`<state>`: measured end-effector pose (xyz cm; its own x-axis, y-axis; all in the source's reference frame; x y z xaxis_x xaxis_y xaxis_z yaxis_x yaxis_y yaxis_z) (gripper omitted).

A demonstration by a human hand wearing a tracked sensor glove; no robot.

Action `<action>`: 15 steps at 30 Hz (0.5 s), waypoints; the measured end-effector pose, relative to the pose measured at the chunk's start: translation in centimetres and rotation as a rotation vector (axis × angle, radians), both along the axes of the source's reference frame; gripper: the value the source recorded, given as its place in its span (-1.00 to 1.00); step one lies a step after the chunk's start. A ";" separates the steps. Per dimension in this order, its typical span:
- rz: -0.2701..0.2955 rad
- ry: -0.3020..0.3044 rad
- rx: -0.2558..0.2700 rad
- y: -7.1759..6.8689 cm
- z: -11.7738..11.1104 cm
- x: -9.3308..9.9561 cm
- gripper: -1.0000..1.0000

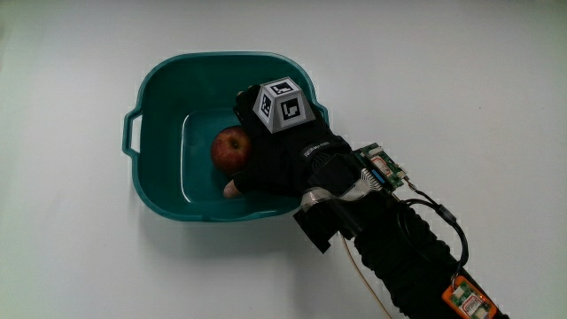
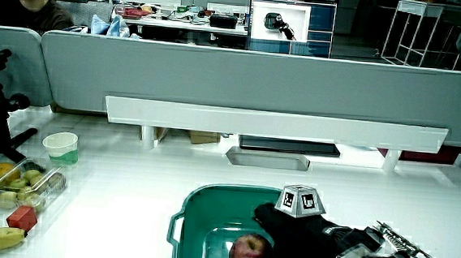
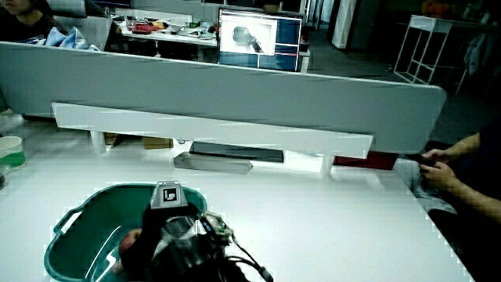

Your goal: Pick apple from plate

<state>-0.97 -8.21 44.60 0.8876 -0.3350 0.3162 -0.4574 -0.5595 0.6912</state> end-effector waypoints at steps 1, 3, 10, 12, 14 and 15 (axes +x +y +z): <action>-0.001 -0.013 0.003 0.0 0.0 0.0 0.00; 0.004 -0.030 0.008 -0.1 0.0 0.0 0.00; 0.016 -0.048 0.026 -0.2 0.3 0.2 0.14; 0.022 -0.063 0.029 -0.2 0.3 0.2 0.20; 0.018 -0.066 0.026 -0.2 0.4 0.2 0.26; 0.022 -0.068 0.031 -0.2 0.4 0.2 0.29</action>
<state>-0.75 -8.44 44.95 0.8716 -0.3265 0.3656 -0.4901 -0.5906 0.6411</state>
